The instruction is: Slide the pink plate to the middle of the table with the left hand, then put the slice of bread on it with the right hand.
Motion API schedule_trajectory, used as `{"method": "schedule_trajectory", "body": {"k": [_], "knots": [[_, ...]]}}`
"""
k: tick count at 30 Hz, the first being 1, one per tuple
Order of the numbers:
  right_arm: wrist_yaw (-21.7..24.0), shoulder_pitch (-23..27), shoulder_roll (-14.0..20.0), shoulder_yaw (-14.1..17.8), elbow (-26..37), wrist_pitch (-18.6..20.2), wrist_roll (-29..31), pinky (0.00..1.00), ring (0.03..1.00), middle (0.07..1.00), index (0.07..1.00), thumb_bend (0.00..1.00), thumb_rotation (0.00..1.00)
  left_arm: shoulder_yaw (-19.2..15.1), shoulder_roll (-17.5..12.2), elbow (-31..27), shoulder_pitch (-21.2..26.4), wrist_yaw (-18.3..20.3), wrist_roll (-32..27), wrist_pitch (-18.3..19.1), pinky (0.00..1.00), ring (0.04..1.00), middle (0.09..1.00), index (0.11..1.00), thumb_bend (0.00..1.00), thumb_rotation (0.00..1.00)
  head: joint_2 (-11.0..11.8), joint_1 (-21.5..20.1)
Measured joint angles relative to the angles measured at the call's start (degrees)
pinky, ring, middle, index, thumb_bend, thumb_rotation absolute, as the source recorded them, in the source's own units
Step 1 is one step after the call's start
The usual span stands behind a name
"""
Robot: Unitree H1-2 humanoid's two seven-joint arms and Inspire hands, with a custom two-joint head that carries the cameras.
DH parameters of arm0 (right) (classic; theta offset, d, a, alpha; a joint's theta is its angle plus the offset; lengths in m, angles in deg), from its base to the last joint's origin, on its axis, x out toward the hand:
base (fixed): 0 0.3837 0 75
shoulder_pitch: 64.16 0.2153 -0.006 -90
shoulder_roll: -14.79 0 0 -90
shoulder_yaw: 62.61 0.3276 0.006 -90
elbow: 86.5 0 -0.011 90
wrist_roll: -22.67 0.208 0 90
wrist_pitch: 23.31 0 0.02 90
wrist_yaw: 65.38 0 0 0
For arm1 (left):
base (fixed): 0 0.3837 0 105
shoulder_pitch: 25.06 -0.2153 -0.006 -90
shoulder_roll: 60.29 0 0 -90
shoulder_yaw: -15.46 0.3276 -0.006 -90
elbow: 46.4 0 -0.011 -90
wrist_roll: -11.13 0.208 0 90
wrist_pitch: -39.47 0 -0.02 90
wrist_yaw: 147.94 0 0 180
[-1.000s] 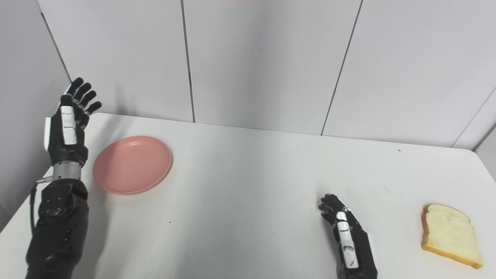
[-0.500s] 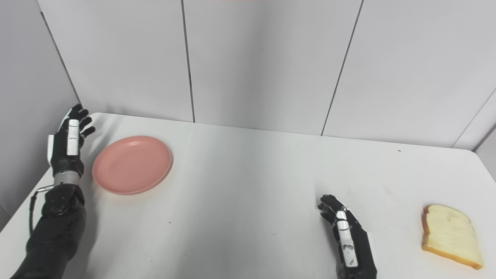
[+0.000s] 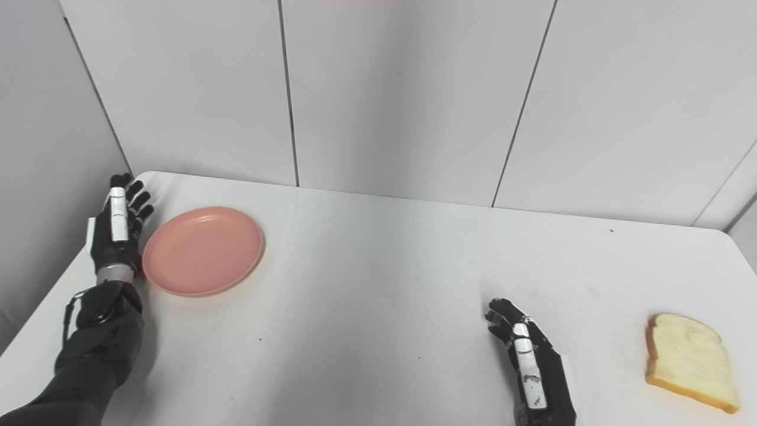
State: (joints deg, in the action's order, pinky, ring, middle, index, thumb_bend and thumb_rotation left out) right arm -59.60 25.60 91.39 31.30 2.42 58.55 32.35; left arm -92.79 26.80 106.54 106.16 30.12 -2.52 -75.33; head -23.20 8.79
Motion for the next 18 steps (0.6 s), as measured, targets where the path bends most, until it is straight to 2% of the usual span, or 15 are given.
{"method": "schedule_trajectory", "body": {"k": [2, 7, 11, 14, 18], "knots": [[0.0, -0.08, 0.01, 0.02, 0.1, 0.0, 0.0, 0.83, 0.795, 0.793, 0.722, 0.71, 0.82, 0.88, 0.03, 0.05, -0.01, 0.42, 0.29, -0.08, 0.84, 0.903, 0.906, 0.88, 0.78, 0.92, -0.35, -0.35], [-0.01, -0.28, 0.05, 0.01, 0.29, 0.0, -0.36, 0.81, 0.775, 0.782, 0.715, 0.72, 0.82, 2.03, 0.7, -0.31, -0.37, 1.88, 0.95, -0.63, 0.87, 0.92, 0.923, 0.901, 0.78, 0.92, -0.97, -0.88], [-0.02, -0.56, 0.02, -0.04, 0.67, 0.02, -0.4, 0.81, 0.769, 0.776, 0.713, 0.72, 0.81, 4.05, 2.59, -4.09, -2.38, 3.07, 1.21, -1.02, 0.82, 0.894, 0.909, 0.882, 0.78, 0.89, -1.41, -1.32], [-0.07, -1.03, -0.18, -0.3, 1.23, 0.12, -0.39, 0.81, 0.771, 0.775, 0.713, 0.72, 0.81, 5.39, 3.71, -6.75, -3.52, 4.71, 1.29, -0.78, 0.79, 0.876, 0.899, 0.874, 0.84, 0.85, -1.58, -1.84], [-0.1, -1.17, -0.47, -0.57, 1.37, 0.17, -0.39, 0.82, 0.78, 0.775, 0.712, 0.71, 0.81, 6.78, 4.77, -10.24, -4.79, 4.72, 2.29, 0.75, 0.75, 0.862, 0.889, 0.865, 0.83, 0.85, -1.58, -2.02]]}}
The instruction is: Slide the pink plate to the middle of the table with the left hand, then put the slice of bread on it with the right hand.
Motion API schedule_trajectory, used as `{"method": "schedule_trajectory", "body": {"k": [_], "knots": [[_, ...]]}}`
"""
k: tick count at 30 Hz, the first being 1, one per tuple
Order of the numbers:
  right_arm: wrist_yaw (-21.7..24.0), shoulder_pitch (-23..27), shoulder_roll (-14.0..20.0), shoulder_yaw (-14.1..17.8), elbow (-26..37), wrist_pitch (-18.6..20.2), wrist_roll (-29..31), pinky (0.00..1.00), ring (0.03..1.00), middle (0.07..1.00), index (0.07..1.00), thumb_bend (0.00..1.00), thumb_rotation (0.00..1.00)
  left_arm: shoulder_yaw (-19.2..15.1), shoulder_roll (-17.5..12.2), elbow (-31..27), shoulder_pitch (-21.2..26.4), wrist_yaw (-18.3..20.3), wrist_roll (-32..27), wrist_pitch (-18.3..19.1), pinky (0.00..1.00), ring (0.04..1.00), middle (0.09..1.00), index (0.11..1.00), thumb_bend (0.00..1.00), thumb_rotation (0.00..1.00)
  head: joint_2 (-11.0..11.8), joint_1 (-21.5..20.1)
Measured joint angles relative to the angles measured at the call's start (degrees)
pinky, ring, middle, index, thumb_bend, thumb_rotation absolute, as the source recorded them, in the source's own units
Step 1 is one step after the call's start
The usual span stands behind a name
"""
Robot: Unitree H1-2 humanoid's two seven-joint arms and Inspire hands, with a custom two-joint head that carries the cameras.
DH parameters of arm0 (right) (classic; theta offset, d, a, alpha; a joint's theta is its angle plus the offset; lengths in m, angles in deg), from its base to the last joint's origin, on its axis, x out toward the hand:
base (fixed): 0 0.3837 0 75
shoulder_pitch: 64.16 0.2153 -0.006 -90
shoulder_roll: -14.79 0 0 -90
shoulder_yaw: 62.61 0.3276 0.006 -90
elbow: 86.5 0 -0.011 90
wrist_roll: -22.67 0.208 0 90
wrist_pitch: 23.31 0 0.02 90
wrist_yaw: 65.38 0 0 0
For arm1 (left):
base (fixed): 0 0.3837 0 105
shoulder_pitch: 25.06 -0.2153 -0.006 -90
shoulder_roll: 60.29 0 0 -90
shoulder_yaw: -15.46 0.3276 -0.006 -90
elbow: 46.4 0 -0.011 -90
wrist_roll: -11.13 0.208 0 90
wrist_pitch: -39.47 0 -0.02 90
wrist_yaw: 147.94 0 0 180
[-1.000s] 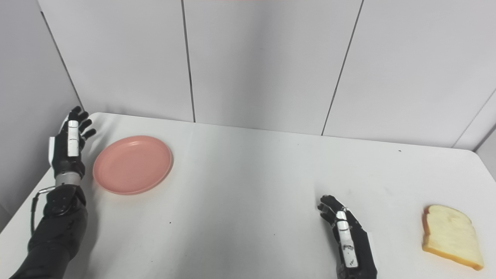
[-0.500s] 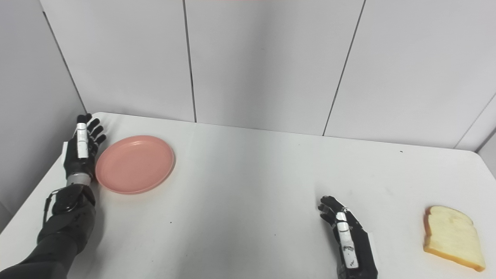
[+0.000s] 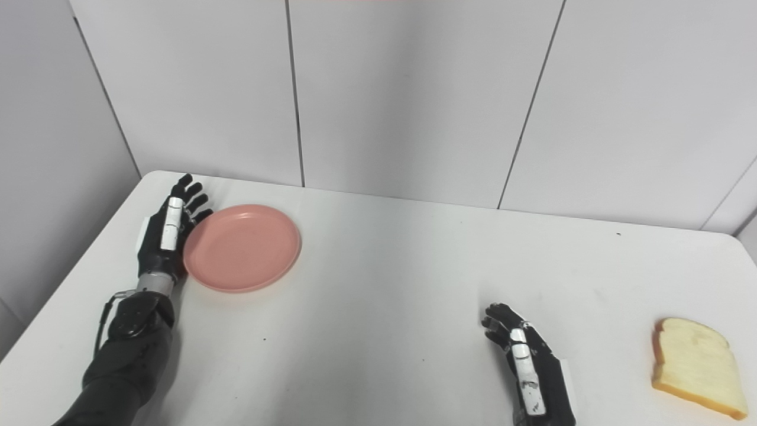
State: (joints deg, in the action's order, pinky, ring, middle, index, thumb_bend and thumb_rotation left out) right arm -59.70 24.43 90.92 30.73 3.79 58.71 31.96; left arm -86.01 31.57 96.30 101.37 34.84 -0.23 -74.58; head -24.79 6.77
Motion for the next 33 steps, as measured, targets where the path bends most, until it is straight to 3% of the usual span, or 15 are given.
{"method": "schedule_trajectory", "body": {"k": [3, 7, 9, 13, 19, 25, 26, 29, 33], "knots": [[-0.03, -0.02, -0.06, -0.08, 0.07, 0.01, -0.01, 0.82, 0.779, 0.776, 0.714, 0.7, 0.82, 1.25, 0.63, -1.68, -0.71, -0.4, 1.45, 0.2, 0.75, 0.864, 0.886, 0.868, 0.87, 0.85, 0.09, -0.35], [-0.02, -0.23, -0.08, -0.12, 0.18, -0.02, 0.0, 0.81, 0.77, 0.776, 0.71, 0.78, 0.84, 1.84, 1.98, -2.74, -1.05, -0.77, 2.6, 0.06, 0.75, 0.856, 0.872, 0.865, 0.89, 0.84, 0.0, -0.53], [0.01, -0.29, -0.11, -0.21, 0.19, -0.03, 0.02, 0.82, 0.776, 0.781, 0.719, 0.78, 0.86, 2.35, 2.67, -3.37, -1.23, -1.57, 3.75, -0.07, 0.67, 0.827, 0.862, 0.867, 0.84, 0.88, -0.09, -0.79], [0.12, -0.65, -0.29, -0.43, 0.6, -0.02, 0.15, 0.81, 0.769, 0.773, 0.706, 0.79, 0.86, 4.45, 4.97, -6.58, -2.5, -4.24, 7.11, -0.31, 0.71, 0.825, 0.86, 0.873, 0.77, 0.87, 0.7, -1.05], [0.12, -0.86, -1.08, -0.89, 0.64, -0.03, 0.05, 0.78, 0.752, 0.765, 0.7, 0.84, 0.86, 5.92, 7.86, -5.38, -1.45, -4.27, 7.7, -0.52, 0.72, 0.823, 0.865, 0.879, 0.71, 0.84, 1.76, -2.46], [0.05, -0.97, -1.34, -1.26, 0.69, -0.06, -0.29, 0.78, 0.754, 0.764, 0.699, 0.84, 0.86, 7.1, 9.8, -1.44, 0.95, -3.88, 7.73, -0.69, 0.72, 0.834, 0.859, 0.874, 0.76, 0.83, 1.93, -4.66], [-0.07, -0.98, -1.48, -1.38, 0.69, -0.07, -0.57, 0.78, 0.752, 0.764, 0.7, 0.83, 0.86, 7.33, 10.17, -1.36, 0.98, -3.56, 7.73, -0.7, 0.71, 0.828, 0.856, 0.871, 0.76, 0.83, 1.67, -6.66], [-1.05, -1.01, -2.19, -1.99, 0.66, -0.1, -2.08, 0.75, 0.742, 0.759, 0.694, 0.83, 0.85, 7.83, 11.83, -1.01, 1.13, -2.67, 7.7, -0.7, 0.71, 0.823, 0.858, 0.879, 0.68, 0.82, 1.23, -9.14], [-2.29, -1.08, -3.97, -3.16, 0.66, -0.13, -4.16, 0.76, 0.761, 0.774, 0.712, 0.79, 0.85, 9.07, 13.89, -1.1, 1.1, -0.82, 7.68, -0.72, 0.71, 0.829, 0.867, 0.882, 0.71, 0.84, 0.88, -12.04]]}}
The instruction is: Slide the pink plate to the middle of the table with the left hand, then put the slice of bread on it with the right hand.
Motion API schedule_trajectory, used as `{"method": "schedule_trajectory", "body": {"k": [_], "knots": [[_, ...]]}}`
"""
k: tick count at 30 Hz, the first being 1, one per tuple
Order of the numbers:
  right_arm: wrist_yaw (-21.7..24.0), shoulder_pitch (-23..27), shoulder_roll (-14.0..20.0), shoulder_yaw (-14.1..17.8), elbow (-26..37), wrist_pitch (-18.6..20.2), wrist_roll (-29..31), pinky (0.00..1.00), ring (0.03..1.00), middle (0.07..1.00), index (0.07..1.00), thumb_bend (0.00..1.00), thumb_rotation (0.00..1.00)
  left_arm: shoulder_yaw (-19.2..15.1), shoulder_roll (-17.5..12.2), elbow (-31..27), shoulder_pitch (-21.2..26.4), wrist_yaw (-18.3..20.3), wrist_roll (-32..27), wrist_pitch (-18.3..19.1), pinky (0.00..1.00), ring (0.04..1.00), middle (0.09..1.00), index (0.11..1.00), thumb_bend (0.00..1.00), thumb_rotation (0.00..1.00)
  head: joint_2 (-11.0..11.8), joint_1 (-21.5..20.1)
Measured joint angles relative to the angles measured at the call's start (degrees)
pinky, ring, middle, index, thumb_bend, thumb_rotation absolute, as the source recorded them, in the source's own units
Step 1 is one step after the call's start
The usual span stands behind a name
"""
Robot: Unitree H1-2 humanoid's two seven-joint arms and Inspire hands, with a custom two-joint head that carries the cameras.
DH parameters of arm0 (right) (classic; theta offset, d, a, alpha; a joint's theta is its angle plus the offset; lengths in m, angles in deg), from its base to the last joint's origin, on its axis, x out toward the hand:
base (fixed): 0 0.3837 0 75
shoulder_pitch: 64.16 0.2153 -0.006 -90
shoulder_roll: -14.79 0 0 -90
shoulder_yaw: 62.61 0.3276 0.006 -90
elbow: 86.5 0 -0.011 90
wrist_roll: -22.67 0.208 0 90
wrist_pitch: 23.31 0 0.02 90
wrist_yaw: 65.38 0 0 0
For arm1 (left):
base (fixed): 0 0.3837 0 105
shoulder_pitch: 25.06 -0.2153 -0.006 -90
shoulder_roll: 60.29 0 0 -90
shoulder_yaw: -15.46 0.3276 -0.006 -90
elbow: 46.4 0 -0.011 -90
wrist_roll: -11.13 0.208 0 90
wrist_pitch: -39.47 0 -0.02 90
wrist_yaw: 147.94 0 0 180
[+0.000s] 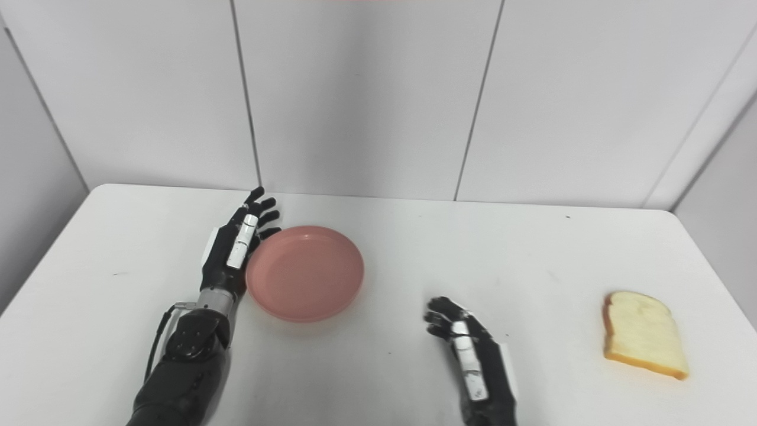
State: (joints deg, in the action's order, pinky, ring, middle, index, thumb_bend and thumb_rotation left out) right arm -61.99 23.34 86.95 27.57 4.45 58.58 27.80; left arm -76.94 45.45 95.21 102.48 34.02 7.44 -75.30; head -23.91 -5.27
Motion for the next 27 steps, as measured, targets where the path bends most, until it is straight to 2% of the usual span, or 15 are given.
{"method": "schedule_trajectory", "body": {"k": [1, 3, 5, 7, 8, 10, 15, 18, 23, 27], "knots": [[-0.33, -0.01, -0.45, -0.26, -0.01, -0.04, -0.44, 0.77, 0.764, 0.785, 0.724, 0.78, 0.85, 0.41, 0.22, -0.15, -0.04, 0.24, 0.01, 0.0, 0.71, 0.829, 0.869, 0.883, 0.72, 0.85, 0.0, 0.0], [-1.36, -0.03, -1.27, -0.73, -0.06, -0.33, -1.48, 0.77, 0.772, 0.811, 0.742, 0.75, 0.85, 0.9, 0.4, -0.59, -0.24, 0.83, 0.06, 0.0, 0.71, 0.831, 0.874, 0.892, 0.72, 0.87, -0.88, -4.99], [-2.2, -0.14, -2.05, -1.36, -0.17, -0.95, -2.98, 0.77, 0.779, 0.83, 0.756, 0.71, 0.85, 0.8, 0.44, -0.83, -0.34, 1.25, -0.17, 0.0, 0.72, 0.84, 0.88, 0.902, 0.77, 0.88, -0.97, -6.84], [-3.19, -0.22, -2.69, -2.28, -0.37, -1.53, -4.75, 0.78, 0.786, 0.837, 0.768, 0.68, 0.85, 0.45, 0.55, -1.0, -0.34, 1.67, -1.13, 0.01, 0.72, 0.848, 0.883, 0.905, 0.79, 0.88, -0.97, -6.86], [-3.76, -0.2, -3.23, -2.8, -0.6, -1.73, -5.5, 0.78, 0.79, 0.842, 0.776, 0.66, 0.85, 0.25, 0.58, -1.1, -0.35, 2.24, -1.73, 0.03, 0.73, 0.856, 0.886, 0.908, 0.81, 0.88, -0.71, -10.42], [-4.35, -0.12, -4.17, -3.37, -0.94, -1.89, -6.5, 0.78, 0.791, 0.849, 0.782, 0.65, 0.86, 0.02, 0.6, -1.23, -0.4, 3.09, -2.57, 0.1, 0.74, 0.868, 0.893, 0.913, 0.81, 0.86, -0.35, -12.38], [-6.83, 1.11, -6.63, -4.59, -2.91, -3.69, -9.8, 0.78, 0.807, 0.895, 0.839, 0.65, 0.87, -0.19, 0.77, -2.71, -0.85, 6.76, -5.06, 2.94, 0.77, 0.88, 0.902, 0.924, 0.79, 0.84, -0.26, -13.88], [-8.35, 1.56, -7.36, -5.12, -3.67, -3.73, -11.5, 0.78, 0.81, 0.893, 0.855, 0.63, 0.88, 0.0, 0.98, -2.98, -0.92, 7.37, -5.13, 3.64, 0.76, 0.879, 0.9, 0.922, 0.78, 0.83, -0.18, -14.41], [-9.18, 1.74, -7.48, -5.55, -3.99, -4.06, -12.62, 0.82, 0.839, 0.903, 0.871, 0.65, 0.86, 0.5, 1.0, -3.15, -0.99, 7.88, -5.09, 3.78, 0.77, 0.877, 0.9, 0.93, 0.85, 0.84, -0.35, -15.12], [-11.76, 1.73, -7.68, -5.53, -3.97, -4.04, -14.68, 0.78, 0.823, 0.9, 0.848, 0.67, 0.82, 0.5, 0.99, -3.17, -1.01, 7.89, -5.12, 3.9, 0.78, 0.883, 0.911, 0.943, 0.83, 0.86, -0.62, -15.47]]}}
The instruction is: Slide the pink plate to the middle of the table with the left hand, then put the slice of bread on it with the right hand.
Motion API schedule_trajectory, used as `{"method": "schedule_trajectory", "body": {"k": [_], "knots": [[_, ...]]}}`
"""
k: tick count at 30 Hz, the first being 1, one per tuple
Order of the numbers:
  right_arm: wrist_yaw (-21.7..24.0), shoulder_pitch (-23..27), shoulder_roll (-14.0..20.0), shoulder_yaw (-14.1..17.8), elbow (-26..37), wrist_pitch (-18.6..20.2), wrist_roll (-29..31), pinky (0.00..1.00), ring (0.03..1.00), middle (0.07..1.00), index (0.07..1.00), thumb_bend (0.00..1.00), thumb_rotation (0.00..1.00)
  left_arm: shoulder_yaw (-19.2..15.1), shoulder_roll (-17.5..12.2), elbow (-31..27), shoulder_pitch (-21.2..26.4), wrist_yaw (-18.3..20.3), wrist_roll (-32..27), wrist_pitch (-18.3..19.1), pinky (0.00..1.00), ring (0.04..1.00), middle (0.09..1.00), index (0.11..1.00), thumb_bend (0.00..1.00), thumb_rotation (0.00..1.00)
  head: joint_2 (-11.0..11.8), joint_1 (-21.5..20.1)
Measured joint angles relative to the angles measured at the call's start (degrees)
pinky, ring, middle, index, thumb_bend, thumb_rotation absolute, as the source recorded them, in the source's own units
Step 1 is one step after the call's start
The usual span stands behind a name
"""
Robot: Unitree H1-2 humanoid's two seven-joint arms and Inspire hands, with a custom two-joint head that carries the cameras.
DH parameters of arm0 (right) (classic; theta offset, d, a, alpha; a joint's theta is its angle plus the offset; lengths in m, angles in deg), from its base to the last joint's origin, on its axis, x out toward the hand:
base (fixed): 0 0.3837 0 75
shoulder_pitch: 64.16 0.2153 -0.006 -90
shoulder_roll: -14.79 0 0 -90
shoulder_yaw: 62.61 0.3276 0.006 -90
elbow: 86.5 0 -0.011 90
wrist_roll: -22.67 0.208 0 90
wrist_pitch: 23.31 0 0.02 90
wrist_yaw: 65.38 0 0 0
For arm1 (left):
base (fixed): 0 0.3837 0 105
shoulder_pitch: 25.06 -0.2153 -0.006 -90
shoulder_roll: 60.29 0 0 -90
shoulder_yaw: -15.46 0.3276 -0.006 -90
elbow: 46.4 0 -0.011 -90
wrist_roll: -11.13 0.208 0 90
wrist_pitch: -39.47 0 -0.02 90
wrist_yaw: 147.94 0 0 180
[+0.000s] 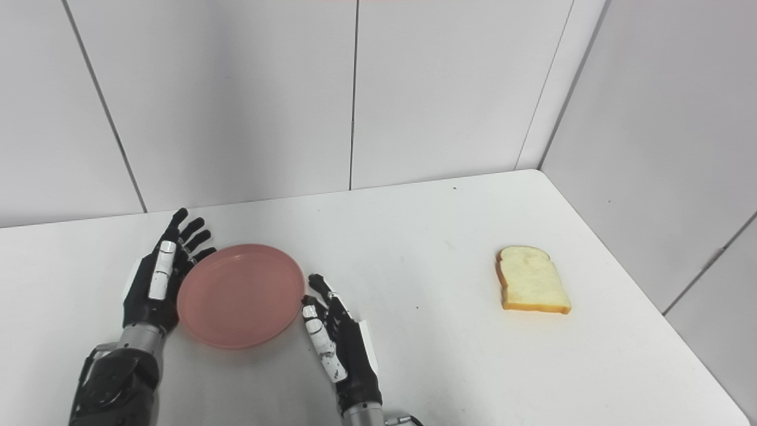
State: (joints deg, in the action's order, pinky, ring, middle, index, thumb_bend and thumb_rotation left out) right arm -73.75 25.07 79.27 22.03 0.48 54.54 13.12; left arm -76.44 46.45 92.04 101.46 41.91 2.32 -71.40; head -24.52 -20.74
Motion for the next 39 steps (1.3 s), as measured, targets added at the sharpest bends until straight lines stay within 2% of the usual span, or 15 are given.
{"method": "schedule_trajectory", "body": {"k": [1, 3, 6, 8, 11, 16, 21, 24, 26, 28, 29, 31, 34, 36, 39], "knots": [[-1.66, 0.0, -0.15, 0.04, -0.01, 0.03, -1.8, 0.77, 0.825, 0.908, 0.84, 0.66, 0.79, -0.01, 0.0, 0.0, 0.0, 0.0, -0.05, 0.07, 0.78, 0.886, 0.914, 0.946, 0.81, 0.86, 0.0, 0.0], [-4.8, 0.0, -0.31, 0.03, 0.0, 0.4, -5.63, 0.81, 0.869, 0.947, 0.867, 0.65, 0.78, -0.06, 0.03, -0.01, 0.0, 0.04, -0.22, 0.12, 0.78, 0.888, 0.917, 0.948, 0.79, 0.86, 0.09, -0.09], [-7.87, 0.05, -0.32, 0.09, 0.74, 3.53, -9.82, 0.96, 0.981, 0.997, 0.931, 0.67, 0.8, -0.14, 0.06, 0.05, 0.0, 0.09, -0.25, 0.14, 0.79, 0.891, 0.915, 0.948, 0.77, 0.85, 0.09, -0.35], [-9.21, -0.02, -0.3, 0.24, 1.38, 5.54, -12.83, 0.99, 0.994, 0.999, 0.935, 0.68, 0.82, -0.24, 0.06, 0.11, 0.07, 0.13, -0.24, 0.18, 0.79, 0.892, 0.913, 0.946, 0.77, 0.85, 0.09, -0.35], [-10.92, -0.15, -0.28, 0.7, 3.82, 8.73, -17.1, 1.0, 1.0, 1.0, 0.944, 0.7, 0.82, -0.55, 0.08, 0.89, 0.45, 0.16, -0.27, 0.17, 0.79, 0.889, 0.907, 0.947, 0.79, 0.84, 0.09, -0.79], [-13.23, -0.65, 0.06, 4.39, 8.62, 15.4, -17.8, 1.0, 1.0, 1.0, 0.968, 0.72, 0.81, -1.1, 0.07, 2.42, 1.16, 0.38, -0.29, -0.05, 0.78, 0.886, 0.901, 0.949, 0.79, 0.83, 0.26, -0.88], [-14.73, 1.08, 0.34, 7.56, 14.1, 22.01, -19.97, 1.0, 1.0, 1.0, 1.0, 0.72, 0.73, -1.61, 0.05, 3.44, 1.72, 0.41, -0.24, -0.48, 0.78, 0.89, 0.901, 0.95, 0.79, 0.83, 0.79, -1.58], [-16.88, 5.5, 2.57, 10.47, 13.34, 26.07, -25.01, 1.0, 1.0, 1.0, 1.0, 0.74, 0.71, -1.97, 0.04, 4.42, 2.23, 0.72, -0.27, -0.73, 0.78, 0.89, 0.902, 0.953, 0.79, 0.83, 0.79, -1.58], [-19.08, 8.87, 5.93, 11.94, 10.46, 28.26, -29.04, 1.0, 1.0, 1.0, 1.0, 0.77, 0.7, -2.06, 0.1, 4.68, 2.36, 1.05, -0.28, -1.07, 0.77, 0.888, 0.9, 0.95, 0.78, 0.83, 1.05, -1.93], [-20.5, 11.36, 8.6, 14.21, 7.81, 29.61, -30.35, 1.0, 1.0, 1.0, 1.0, 0.82, 0.69, -2.17, 0.19, 4.88, 2.54, 1.14, -0.3, -1.18, 0.77, 0.892, 0.901, 0.951, 0.79, 0.82, 1.05, -1.93], [-21.47, 12.6, 9.83, 15.55, 6.58, 31.45, -30.62, 1.0, 1.0, 1.0, 1.0, 0.86, 0.67, -2.27, 0.2, 4.87, 2.57, 1.25, -0.56, -1.21, 0.78, 0.895, 0.903, 0.954, 0.78, 0.81, 1.05, -1.85], [-21.96, 13.37, 11.02, 16.7, 5.65, 33.21, -30.91, 1.0, 1.0, 1.0, 1.0, 0.93, 0.6, -2.31, 0.18, 4.87, 2.59, 1.57, -0.74, -1.23, 0.78, 0.895, 0.903, 0.955, 0.78, 0.81, 1.05, -1.76], [-22.69, 14.21, 12.13, 17.69, 3.23, 35.83, -31.28, 1.0, 1.0, 1.0, 1.0, 0.99, 0.58, -2.31, 0.2, 4.87, 2.59, 1.74, -0.78, -1.25, 0.78, 0.888, 0.905, 0.953, 0.77, 0.82, 1.05, -1.58], [-23.09, 15.18, 12.56, 18.36, 1.43, 38.35, -32.46, 1.0, 1.0, 1.0, 1.0, 1.0, 0.59, -2.29, 0.23, 4.87, 2.59, 1.74, -0.78, -1.33, 0.78, 0.886, 0.905, 0.955, 0.77, 0.82, 1.05, -1.58], [-23.13, 16.3, 13.36, 19.26, 1.14, 39.18, -33.96, 1.0, 1.0, 1.0, 1.0, 1.0, 0.57, -2.27, 0.25, 4.88, 2.6, 1.75, -0.76, -1.46, 0.78, 0.885, 0.904, 0.957, 0.76, 0.82, 1.4, -1.58]]}}
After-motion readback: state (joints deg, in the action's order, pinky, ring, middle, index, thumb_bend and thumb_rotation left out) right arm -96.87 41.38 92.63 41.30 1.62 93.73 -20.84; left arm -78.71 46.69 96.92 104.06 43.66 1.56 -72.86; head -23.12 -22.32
